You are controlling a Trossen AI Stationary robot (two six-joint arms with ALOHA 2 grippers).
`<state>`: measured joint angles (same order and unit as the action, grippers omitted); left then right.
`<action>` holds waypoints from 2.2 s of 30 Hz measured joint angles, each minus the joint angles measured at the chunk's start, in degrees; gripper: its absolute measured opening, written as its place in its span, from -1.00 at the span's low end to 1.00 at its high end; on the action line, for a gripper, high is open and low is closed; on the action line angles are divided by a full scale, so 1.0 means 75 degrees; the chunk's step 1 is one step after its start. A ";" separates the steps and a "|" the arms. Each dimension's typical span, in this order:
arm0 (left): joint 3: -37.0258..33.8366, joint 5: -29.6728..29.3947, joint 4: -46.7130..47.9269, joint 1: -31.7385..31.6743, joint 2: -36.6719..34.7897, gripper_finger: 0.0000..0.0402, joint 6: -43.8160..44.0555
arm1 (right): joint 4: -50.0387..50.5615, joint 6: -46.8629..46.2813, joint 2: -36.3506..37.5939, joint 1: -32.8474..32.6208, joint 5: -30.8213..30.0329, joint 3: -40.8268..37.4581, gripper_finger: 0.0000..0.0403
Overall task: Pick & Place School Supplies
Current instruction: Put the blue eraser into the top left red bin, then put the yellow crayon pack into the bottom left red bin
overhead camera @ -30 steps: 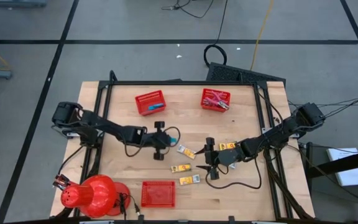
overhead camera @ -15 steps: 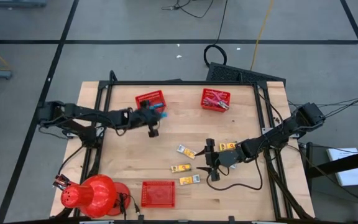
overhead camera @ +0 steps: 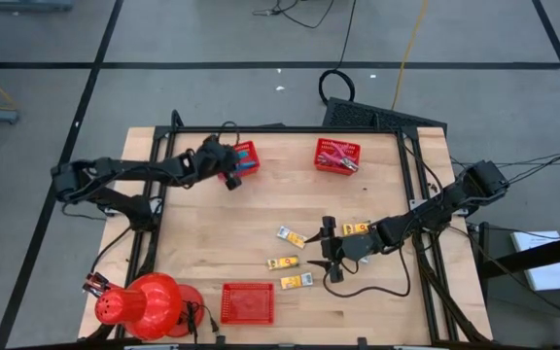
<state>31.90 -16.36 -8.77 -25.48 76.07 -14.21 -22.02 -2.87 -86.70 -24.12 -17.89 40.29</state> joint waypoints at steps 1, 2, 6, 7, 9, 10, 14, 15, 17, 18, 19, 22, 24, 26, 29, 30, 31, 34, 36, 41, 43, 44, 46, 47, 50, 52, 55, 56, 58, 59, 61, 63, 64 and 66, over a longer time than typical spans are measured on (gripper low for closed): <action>0.0000 0.0051 0.0003 -0.0142 -0.0003 -0.76 -0.0039 | 0.0000 0.0004 0.0000 0.0000 0.0001 0.0000 0.26; 0.0000 0.0197 0.0014 -0.0306 -0.0003 -0.76 -0.0041 | 0.0000 0.0009 0.0000 0.0000 0.0000 0.0000 0.26; 0.0000 0.0735 0.0100 -0.0899 0.0005 -0.76 0.0045 | 0.0000 0.0011 0.0000 0.0000 0.0003 0.0000 0.26; 0.0000 0.0928 0.0106 -0.1010 0.0004 -0.76 0.0093 | 0.0000 0.0010 0.0000 0.0000 0.0000 0.0000 0.26; 0.0003 0.1349 0.0163 -0.1199 0.0003 -0.76 0.0165 | 0.0000 0.0012 0.0000 0.0000 0.0000 0.0000 0.26; 0.0003 0.1525 0.0223 -0.1281 0.0006 -0.76 0.0187 | 0.0000 0.0012 0.0000 0.0000 0.0000 0.0000 0.26; 0.0003 0.2269 0.0528 -0.1562 0.0004 -0.55 0.0439 | 0.0000 0.0012 0.0000 0.0000 0.0000 0.0000 0.26; 0.0003 0.2430 0.0577 -0.1587 0.0006 -0.45 0.0522 | 0.0000 0.0012 0.0000 0.0000 0.0000 0.0000 0.26; 0.0003 0.2554 0.0659 -0.1594 0.0006 -0.25 0.0658 | 0.0000 0.0043 0.0000 0.0000 0.0000 0.0000 0.26; 0.0003 0.2584 0.0707 -0.1597 0.0006 -0.16 0.0674 | 0.0000 0.0053 0.0000 0.0000 0.0000 0.0000 0.26; 0.0003 0.2642 0.0736 -0.1599 0.0003 -0.07 0.0693 | 0.0000 0.0067 0.0000 0.0000 0.0000 0.0000 0.26; 0.0003 0.2693 0.0741 -0.1547 0.0006 0.11 0.0707 | 0.0000 0.0070 0.0000 0.0000 -0.0012 0.0000 0.26; 0.0006 0.2641 0.0739 -0.1535 0.0004 0.19 0.0704 | -0.0006 0.0073 0.0000 0.0000 -0.0015 0.0000 0.26; 0.0006 0.2593 0.0693 -0.1542 0.0004 0.24 0.0707 | -0.0048 0.0106 0.0000 0.0000 -0.0041 0.0000 0.26; 0.0006 0.2844 0.0336 -0.1502 -0.0033 0.27 0.0693 | -0.0196 0.0312 0.0000 0.0000 -0.0441 0.0000 0.26; 0.0006 0.3048 0.0183 -0.1450 -0.0104 0.27 0.0704 | -0.0283 0.0415 0.0000 0.0000 -0.0567 0.0000 0.26; 0.0006 0.3268 -0.0022 -0.1394 -0.0178 0.26 0.0713 | -0.0398 0.0528 0.0000 0.0003 -0.0677 0.0000 0.26; 0.0020 0.3844 -0.0589 -0.1080 -0.0389 0.22 0.0715 | -0.0812 0.0907 0.0000 0.0102 -0.1082 0.0000 0.26; 0.0017 0.4090 -0.0752 -0.0795 -0.0582 0.18 0.0666 | -0.1025 0.1209 0.0000 0.0218 -0.1413 0.0000 0.26; 0.0017 0.4380 -0.0785 0.0215 -0.1151 0.09 0.0585 | -0.2122 0.2474 0.0000 0.0419 -0.2245 0.0000 0.26; 0.0017 0.4375 -0.0755 0.0702 -0.1289 0.06 0.0554 | -0.2643 0.2942 0.0000 0.0512 -0.2229 0.0000 0.26; 0.0017 0.4327 -0.0696 0.0945 -0.1366 0.05 0.0539 | -0.2864 0.3084 0.0003 0.0569 -0.2202 0.0000 0.26; 0.0017 0.3893 -0.0480 0.1388 -0.1520 0.03 0.0426 | -0.2972 0.3061 0.0043 0.0737 -0.2012 0.0018 0.26; 0.0017 0.3567 -0.0299 0.1603 -0.1564 0.03 0.0333 | -0.2835 0.2808 0.0065 0.0862 -0.1705 0.0048 0.26; 0.0015 0.2697 0.0213 0.2057 -0.1557 0.04 0.0351 | -0.1967 0.1444 0.0048 0.1337 -0.0273 0.0160 0.26; 0.0012 0.2514 0.0359 0.2272 -0.1559 0.06 0.0507 | -0.1539 0.0856 -0.0181 0.1541 0.0256 0.0192 0.26; -0.0062 0.2110 0.0419 0.2574 -0.1447 0.08 0.0660 | -0.1096 0.0494 -0.0547 0.1629 0.0411 0.0178 0.26; -0.0203 0.1909 0.0336 0.2648 -0.1440 0.08 0.0719 | -0.1133 0.0382 -0.0661 0.1618 0.0450 0.0178 0.26; -0.0532 0.1592 -0.0170 0.2757 -0.1443 0.09 0.0828 | -0.1162 0.0121 -0.0895 0.1605 0.0693 0.0195 0.26; -0.0710 0.1471 -0.0553 0.2784 -0.1444 0.09 0.0916 | -0.1127 -0.0025 -0.1016 0.1587 0.0820 0.0195 0.26; -0.1138 0.1242 -0.1168 0.2818 -0.1531 0.09 0.1132 | -0.1023 -0.0211 -0.1275 0.1542 0.0836 0.0191 0.26; -0.1508 0.1168 -0.1635 0.2884 -0.1660 0.09 0.1249 | -0.0878 -0.0378 -0.1408 0.1492 0.0953 0.0189 0.26; -0.1631 0.1120 -0.1878 0.2925 -0.1692 0.09 0.1303 | -0.0850 -0.0501 -0.1473 0.1486 0.1057 0.0199 0.26; -0.1870 0.1010 -0.2025 0.3041 -0.1755 0.09 0.1505 | -0.0733 -0.0709 -0.1655 0.1458 0.1223 0.0315 0.26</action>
<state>17.88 -8.78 -23.96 -2.67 62.91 -2.92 -27.52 -8.19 -99.11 -13.18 -8.72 42.66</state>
